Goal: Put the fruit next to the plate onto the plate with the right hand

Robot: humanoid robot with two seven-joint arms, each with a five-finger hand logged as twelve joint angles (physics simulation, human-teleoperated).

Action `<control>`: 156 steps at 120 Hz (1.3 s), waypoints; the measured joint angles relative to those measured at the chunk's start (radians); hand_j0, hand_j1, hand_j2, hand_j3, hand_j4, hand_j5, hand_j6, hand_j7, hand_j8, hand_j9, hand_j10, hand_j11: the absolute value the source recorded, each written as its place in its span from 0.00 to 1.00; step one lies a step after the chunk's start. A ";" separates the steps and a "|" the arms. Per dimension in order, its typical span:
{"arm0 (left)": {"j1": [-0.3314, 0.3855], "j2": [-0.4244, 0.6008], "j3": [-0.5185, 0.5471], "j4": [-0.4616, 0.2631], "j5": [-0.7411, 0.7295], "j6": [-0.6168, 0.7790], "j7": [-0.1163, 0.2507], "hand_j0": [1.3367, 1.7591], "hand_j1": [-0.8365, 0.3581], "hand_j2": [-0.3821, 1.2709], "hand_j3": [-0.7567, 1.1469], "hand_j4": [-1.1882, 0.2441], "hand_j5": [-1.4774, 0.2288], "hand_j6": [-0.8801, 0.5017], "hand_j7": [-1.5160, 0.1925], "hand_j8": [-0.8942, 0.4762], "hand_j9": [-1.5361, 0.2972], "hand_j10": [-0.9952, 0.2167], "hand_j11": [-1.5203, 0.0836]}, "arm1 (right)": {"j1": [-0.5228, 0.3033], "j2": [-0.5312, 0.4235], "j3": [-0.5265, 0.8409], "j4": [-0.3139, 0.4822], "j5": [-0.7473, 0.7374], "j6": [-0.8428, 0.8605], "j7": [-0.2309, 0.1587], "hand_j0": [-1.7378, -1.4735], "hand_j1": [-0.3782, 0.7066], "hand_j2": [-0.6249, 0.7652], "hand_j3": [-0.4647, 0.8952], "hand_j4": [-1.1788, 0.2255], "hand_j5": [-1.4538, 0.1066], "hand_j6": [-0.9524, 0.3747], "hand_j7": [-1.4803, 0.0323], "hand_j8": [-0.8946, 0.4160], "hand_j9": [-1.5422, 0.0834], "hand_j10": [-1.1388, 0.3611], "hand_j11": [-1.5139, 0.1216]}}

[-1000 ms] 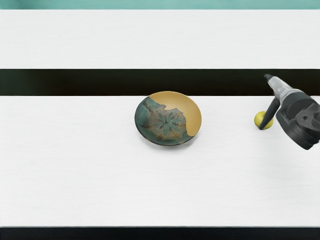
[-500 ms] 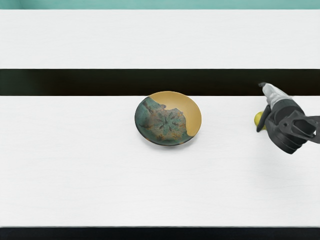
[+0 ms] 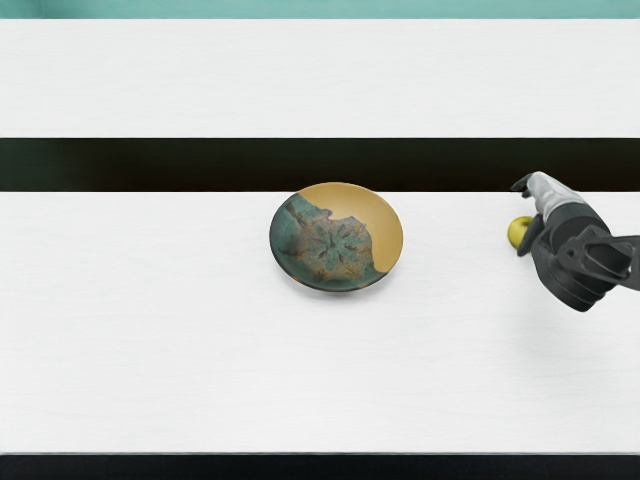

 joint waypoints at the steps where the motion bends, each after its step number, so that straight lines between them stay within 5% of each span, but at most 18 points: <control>1: 0.000 0.000 0.000 0.000 0.000 0.000 0.000 0.76 0.98 0.23 0.40 0.82 0.86 0.63 0.88 0.64 0.83 0.81 0.94 | 0.000 0.000 0.000 0.000 0.001 0.000 0.000 0.30 0.34 0.43 0.34 0.62 0.68 0.49 0.72 0.45 0.70 0.56 0.68; 41: 0.000 0.000 0.000 0.000 0.000 0.000 0.000 0.76 0.98 0.23 0.40 0.82 0.86 0.63 0.88 0.64 0.83 0.81 0.94 | 0.008 0.000 0.006 0.005 0.029 0.000 0.000 0.30 0.51 0.42 0.34 0.52 0.55 0.37 0.59 0.34 0.58 0.46 0.56; 70: 0.000 0.000 0.000 0.000 0.000 0.000 0.000 0.76 0.98 0.23 0.40 0.82 0.86 0.63 0.88 0.64 0.83 0.81 0.94 | 0.006 0.000 0.010 0.008 0.027 -0.001 0.000 0.31 0.57 0.54 0.34 0.44 0.48 0.31 0.50 0.34 0.51 0.41 0.48; 102: 0.000 0.000 0.000 0.000 0.000 0.000 0.000 0.76 0.98 0.23 0.40 0.82 0.86 0.63 0.88 0.64 0.83 0.81 0.94 | -0.001 0.000 0.013 0.009 0.026 -0.002 -0.001 0.32 0.57 0.65 0.34 0.35 0.40 0.26 0.40 0.33 0.42 0.38 0.40; 146: 0.000 0.000 0.000 0.000 0.000 0.000 0.000 0.76 0.98 0.23 0.40 0.82 0.86 0.63 0.88 0.64 0.83 0.81 0.94 | -0.008 -0.001 0.015 0.009 0.020 -0.003 -0.004 0.35 0.43 0.51 0.34 0.23 0.29 0.22 0.28 0.32 0.31 0.38 0.27; 156: 0.000 0.000 0.000 0.000 0.000 0.000 0.000 0.76 0.98 0.23 0.40 0.82 0.86 0.63 0.88 0.64 0.83 0.81 0.94 | -0.008 -0.003 0.023 0.010 0.027 -0.004 -0.004 0.35 0.44 0.59 0.34 0.22 0.27 0.19 0.26 0.31 0.29 0.37 0.26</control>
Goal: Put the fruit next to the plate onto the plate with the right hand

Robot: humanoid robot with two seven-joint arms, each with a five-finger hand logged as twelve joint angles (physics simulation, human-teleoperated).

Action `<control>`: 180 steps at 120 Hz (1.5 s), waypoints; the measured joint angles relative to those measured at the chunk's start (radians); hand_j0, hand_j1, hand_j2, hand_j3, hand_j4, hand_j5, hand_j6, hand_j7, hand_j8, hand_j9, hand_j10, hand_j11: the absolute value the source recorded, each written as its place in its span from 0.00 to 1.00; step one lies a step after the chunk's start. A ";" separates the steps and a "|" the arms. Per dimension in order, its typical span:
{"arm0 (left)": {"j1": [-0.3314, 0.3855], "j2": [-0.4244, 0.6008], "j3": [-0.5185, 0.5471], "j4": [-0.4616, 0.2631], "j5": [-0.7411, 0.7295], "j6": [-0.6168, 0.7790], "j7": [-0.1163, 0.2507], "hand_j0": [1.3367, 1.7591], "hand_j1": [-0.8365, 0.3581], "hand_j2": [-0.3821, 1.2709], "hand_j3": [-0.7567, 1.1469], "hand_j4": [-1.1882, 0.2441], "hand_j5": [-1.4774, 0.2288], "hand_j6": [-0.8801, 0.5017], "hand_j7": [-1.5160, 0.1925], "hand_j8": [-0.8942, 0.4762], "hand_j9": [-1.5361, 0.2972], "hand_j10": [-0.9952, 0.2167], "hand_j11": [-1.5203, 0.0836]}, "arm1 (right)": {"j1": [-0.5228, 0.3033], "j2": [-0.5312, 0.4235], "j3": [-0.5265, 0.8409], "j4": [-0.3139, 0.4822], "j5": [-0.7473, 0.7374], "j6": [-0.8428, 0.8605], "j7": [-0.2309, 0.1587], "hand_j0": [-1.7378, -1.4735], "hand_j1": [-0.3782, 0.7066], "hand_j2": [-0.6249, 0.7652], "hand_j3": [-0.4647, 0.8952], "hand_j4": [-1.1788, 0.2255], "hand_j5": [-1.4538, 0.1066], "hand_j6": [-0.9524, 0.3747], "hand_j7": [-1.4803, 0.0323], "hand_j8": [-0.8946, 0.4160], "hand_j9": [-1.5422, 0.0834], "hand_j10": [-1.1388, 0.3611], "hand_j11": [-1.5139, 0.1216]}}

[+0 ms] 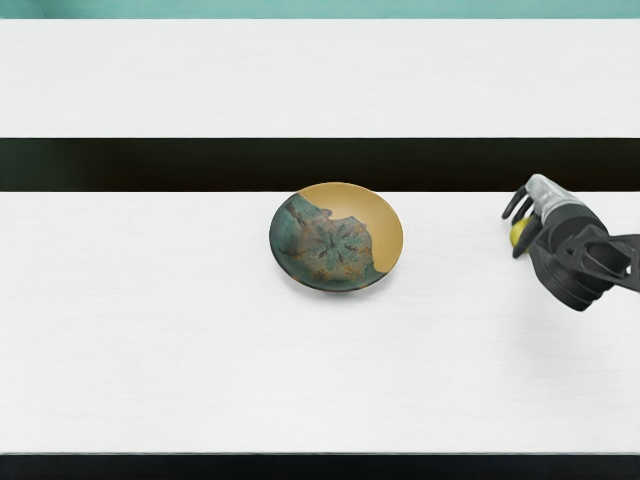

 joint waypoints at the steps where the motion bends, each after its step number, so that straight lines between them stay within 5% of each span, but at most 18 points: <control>1: 0.000 0.000 0.000 0.000 0.000 0.000 0.000 0.76 0.98 0.23 0.40 0.82 0.86 0.63 0.88 0.64 0.83 0.81 0.94 | 0.000 0.000 0.002 0.000 0.001 0.000 0.000 0.35 0.44 0.60 0.34 0.22 0.27 0.19 0.26 0.31 0.29 0.38 0.26; 14: 0.000 0.000 0.000 0.000 0.000 0.000 0.000 0.76 0.98 0.23 0.40 0.82 0.86 0.63 0.88 0.64 0.83 0.81 0.94 | 0.007 -0.004 0.067 0.016 0.008 0.002 0.001 0.33 0.51 0.72 0.34 0.22 0.24 0.19 0.25 0.33 0.28 0.41 0.25; 44: 0.000 0.000 0.000 0.000 -0.001 0.000 0.000 0.76 0.98 0.23 0.40 0.82 0.86 0.63 0.88 0.64 0.83 0.81 0.94 | 0.085 0.009 0.163 0.115 0.017 0.004 0.002 0.33 0.53 0.72 0.34 0.23 0.20 0.21 0.23 0.35 0.26 0.43 0.24; 79: 0.000 0.000 0.000 0.000 0.000 0.000 0.000 0.76 0.98 0.23 0.40 0.82 0.86 0.63 0.88 0.64 0.83 0.81 0.94 | 0.205 0.181 0.193 0.170 0.050 0.005 0.002 0.32 0.54 0.74 0.34 0.23 0.18 0.22 0.23 0.37 0.25 0.45 0.24; 107: 0.000 0.000 0.000 0.000 0.000 0.000 0.000 0.76 0.98 0.23 0.40 0.82 0.86 0.63 0.88 0.64 0.83 0.81 0.94 | 0.196 0.301 0.188 0.173 0.056 0.007 0.003 0.31 0.61 0.83 0.34 0.24 0.16 0.21 0.23 0.39 0.24 0.47 0.24; 114: 0.000 0.000 0.000 0.000 0.000 0.000 0.000 0.76 0.98 0.23 0.40 0.82 0.86 0.63 0.88 0.64 0.83 0.81 0.94 | 0.187 0.310 0.189 0.172 0.054 0.006 0.003 0.31 0.59 0.77 0.34 0.30 0.25 0.25 0.31 0.38 0.32 0.47 0.31; 141: 0.000 0.000 0.000 0.000 0.000 0.000 0.000 0.76 0.98 0.23 0.40 0.82 0.86 0.63 0.88 0.64 0.83 0.81 0.94 | 0.138 0.289 0.241 0.172 0.049 0.004 0.004 0.30 0.23 0.55 0.34 0.65 0.69 0.55 0.74 0.57 0.72 0.65 0.71; 180: 0.000 0.000 0.000 0.000 0.000 0.000 0.000 0.76 0.98 0.23 0.40 0.82 0.86 0.63 0.88 0.64 0.83 0.81 0.94 | -0.018 0.108 0.468 0.174 0.048 0.004 0.004 0.30 0.07 0.47 0.34 0.80 0.88 0.68 0.93 0.66 0.90 0.74 0.88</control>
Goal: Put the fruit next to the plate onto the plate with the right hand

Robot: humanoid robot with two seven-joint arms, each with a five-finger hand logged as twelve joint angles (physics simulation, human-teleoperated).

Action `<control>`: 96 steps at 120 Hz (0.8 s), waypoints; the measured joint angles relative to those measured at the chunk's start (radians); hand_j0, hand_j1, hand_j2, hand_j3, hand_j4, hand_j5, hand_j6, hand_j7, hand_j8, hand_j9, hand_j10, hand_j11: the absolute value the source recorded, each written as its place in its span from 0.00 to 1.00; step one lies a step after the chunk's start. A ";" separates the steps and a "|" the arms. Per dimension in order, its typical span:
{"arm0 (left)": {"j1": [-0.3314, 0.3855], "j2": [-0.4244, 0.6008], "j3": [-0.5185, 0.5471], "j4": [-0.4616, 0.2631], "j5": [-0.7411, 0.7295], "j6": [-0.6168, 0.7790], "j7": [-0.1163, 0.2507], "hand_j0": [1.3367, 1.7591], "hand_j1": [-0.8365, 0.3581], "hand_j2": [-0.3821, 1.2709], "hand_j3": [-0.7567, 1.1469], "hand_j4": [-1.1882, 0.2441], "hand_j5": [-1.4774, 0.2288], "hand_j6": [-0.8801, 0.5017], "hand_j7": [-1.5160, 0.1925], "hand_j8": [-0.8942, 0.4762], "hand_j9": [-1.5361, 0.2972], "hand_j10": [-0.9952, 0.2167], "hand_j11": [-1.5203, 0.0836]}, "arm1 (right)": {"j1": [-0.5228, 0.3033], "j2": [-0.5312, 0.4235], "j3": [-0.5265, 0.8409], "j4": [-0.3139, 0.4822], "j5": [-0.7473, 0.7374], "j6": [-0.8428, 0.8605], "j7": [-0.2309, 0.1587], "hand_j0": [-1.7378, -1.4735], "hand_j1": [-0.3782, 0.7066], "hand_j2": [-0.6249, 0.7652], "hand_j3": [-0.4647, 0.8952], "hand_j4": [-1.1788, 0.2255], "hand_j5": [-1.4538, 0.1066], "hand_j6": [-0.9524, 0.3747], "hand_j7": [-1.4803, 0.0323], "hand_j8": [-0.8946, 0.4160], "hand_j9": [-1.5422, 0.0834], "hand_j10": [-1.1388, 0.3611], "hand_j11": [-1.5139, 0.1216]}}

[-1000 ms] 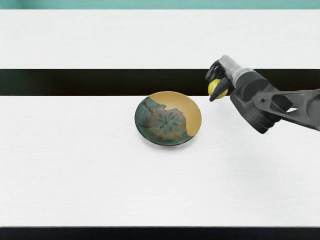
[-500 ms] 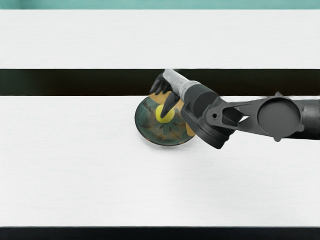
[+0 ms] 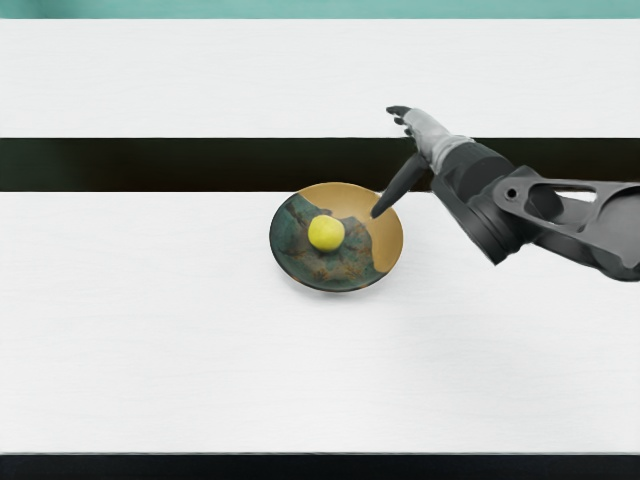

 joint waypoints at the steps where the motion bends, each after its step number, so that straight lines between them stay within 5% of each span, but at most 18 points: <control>1: 0.000 0.000 0.000 0.000 0.000 0.000 0.000 0.76 0.98 0.23 0.40 0.82 0.86 0.63 0.88 0.64 0.83 0.81 0.94 | -0.008 -0.006 0.013 0.000 0.000 0.000 0.000 0.30 0.07 0.47 0.34 0.80 0.88 0.68 0.93 0.66 0.90 0.74 0.88; 24: 0.000 0.000 0.000 0.000 0.000 0.000 0.000 0.76 0.98 0.23 0.40 0.82 0.86 0.63 0.88 0.64 0.83 0.81 0.94 | -0.289 -0.126 0.397 -0.001 0.000 0.228 0.000 0.30 0.04 0.46 0.34 0.82 0.91 0.70 0.96 0.67 0.93 0.75 0.91; 48: 0.000 0.000 0.000 0.000 0.000 0.000 0.000 0.76 0.98 0.23 0.40 0.82 0.86 0.63 0.88 0.64 0.83 0.81 0.94 | -0.564 -0.174 0.877 -0.037 0.024 0.815 0.000 0.30 0.03 0.45 0.34 0.83 0.92 0.71 0.97 0.68 0.94 0.76 0.92; 65: 0.000 0.000 0.000 0.000 0.000 0.000 0.000 0.76 0.98 0.23 0.40 0.82 0.86 0.63 0.88 0.64 0.83 0.81 0.94 | -0.659 -0.179 1.073 -0.151 0.125 1.115 0.000 0.30 0.04 0.45 0.34 0.83 0.92 0.71 0.97 0.67 0.94 0.75 0.92; 96: 0.000 0.000 0.000 0.000 0.000 0.000 0.000 0.76 0.98 0.23 0.40 0.82 0.86 0.63 0.88 0.64 0.83 0.81 0.94 | -0.715 -0.161 1.189 -0.462 0.391 1.213 0.000 0.30 0.04 0.45 0.34 0.83 0.92 0.71 0.97 0.67 0.94 0.75 0.91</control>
